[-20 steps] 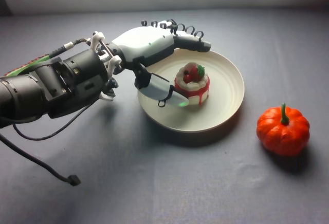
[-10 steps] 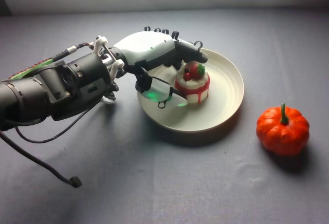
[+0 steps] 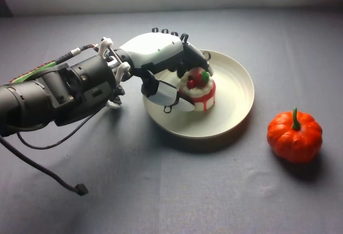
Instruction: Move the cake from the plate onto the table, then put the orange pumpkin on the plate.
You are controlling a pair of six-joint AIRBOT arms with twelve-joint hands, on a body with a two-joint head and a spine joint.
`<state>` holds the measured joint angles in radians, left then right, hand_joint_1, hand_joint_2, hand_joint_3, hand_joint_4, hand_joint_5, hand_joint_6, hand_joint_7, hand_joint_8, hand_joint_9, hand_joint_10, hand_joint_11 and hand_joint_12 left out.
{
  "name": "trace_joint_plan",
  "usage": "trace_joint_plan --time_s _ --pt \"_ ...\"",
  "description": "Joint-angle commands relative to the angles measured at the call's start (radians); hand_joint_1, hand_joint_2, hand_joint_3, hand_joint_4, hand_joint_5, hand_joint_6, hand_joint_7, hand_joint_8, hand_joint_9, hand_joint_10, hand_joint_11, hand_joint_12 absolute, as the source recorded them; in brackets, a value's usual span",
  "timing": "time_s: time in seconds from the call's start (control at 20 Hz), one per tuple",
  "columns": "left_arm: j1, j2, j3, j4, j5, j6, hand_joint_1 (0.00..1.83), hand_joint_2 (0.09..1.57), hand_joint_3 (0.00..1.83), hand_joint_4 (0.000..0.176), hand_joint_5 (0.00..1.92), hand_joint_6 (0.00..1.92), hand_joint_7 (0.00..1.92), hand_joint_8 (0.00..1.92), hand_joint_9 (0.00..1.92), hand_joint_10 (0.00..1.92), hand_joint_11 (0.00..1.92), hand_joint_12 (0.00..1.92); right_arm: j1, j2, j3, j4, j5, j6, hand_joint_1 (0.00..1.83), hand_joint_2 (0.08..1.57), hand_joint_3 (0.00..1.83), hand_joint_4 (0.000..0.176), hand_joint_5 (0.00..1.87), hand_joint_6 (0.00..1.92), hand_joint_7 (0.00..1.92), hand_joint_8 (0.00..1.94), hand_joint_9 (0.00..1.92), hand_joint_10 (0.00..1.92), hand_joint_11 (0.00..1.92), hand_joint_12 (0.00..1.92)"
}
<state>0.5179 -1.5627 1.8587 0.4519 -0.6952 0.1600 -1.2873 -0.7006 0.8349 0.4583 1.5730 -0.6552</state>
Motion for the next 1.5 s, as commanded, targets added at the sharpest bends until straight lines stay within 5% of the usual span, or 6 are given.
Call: trace_joint_plan --time_s 0.0,0.75,0.95,1.1,1.2,1.45 --pt "-0.011 0.003 0.006 -0.037 -0.107 -0.003 1.23 1.15 0.0 0.0 0.88 0.98 0.94 1.26 0.82 1.53 0.71 1.86 0.003 0.0 0.008 0.01 0.127 0.01 0.73 0.96 0.0 0.095 0.01 0.0 0.0 0.0 0.0 0.0 0.0 0.2" --pt "-0.093 0.162 -0.141 0.096 -0.102 -0.003 1.2 1.26 0.0 0.0 0.65 1.26 0.78 1.57 0.72 1.78 0.68 1.92 0.003 -0.004 0.008 0.01 0.108 0.011 0.76 0.99 0.0 0.102 0.0 0.0 0.0 0.0 0.0 0.0 0.0 0.08" --pt "-0.105 0.281 -0.227 0.128 -0.104 -0.003 1.23 1.16 0.0 0.0 0.9 0.96 0.92 1.29 0.88 1.37 0.8 1.76 0.003 -0.004 0.005 0.01 0.103 0.011 0.7 0.99 0.0 0.088 0.0 0.0 0.0 0.0 0.0 0.0 0.0 0.07" --pt "-0.099 0.361 -0.278 0.128 -0.119 -0.003 1.14 1.15 0.0 0.0 0.89 1.13 0.38 0.5 0.13 1.01 0.02 1.83 0.003 -0.008 0.005 0.011 0.098 0.011 0.73 0.97 0.0 0.102 0.01 0.0 0.0 0.0 0.0 0.0 0.0 0.01" --pt "-0.082 0.421 -0.314 0.124 -0.128 -0.003 1.23 1.17 0.0 0.0 0.88 1.06 0.85 1.31 0.87 1.5 0.85 1.77 0.003 -0.009 0.003 0.013 0.096 0.011 0.74 0.97 0.0 0.103 0.01 0.0 0.0 0.0 0.0 0.0 0.0 0.0" --pt "0.035 0.474 -0.351 -0.01 -0.188 -0.003 1.26 1.14 0.0 0.0 0.98 0.84 0.92 1.35 0.89 1.58 0.86 1.81 0.003 -0.008 -0.002 0.018 0.096 0.011 0.69 0.95 0.0 0.094 0.0 0.0 0.0 0.0 0.0 0.0 0.0 0.0"
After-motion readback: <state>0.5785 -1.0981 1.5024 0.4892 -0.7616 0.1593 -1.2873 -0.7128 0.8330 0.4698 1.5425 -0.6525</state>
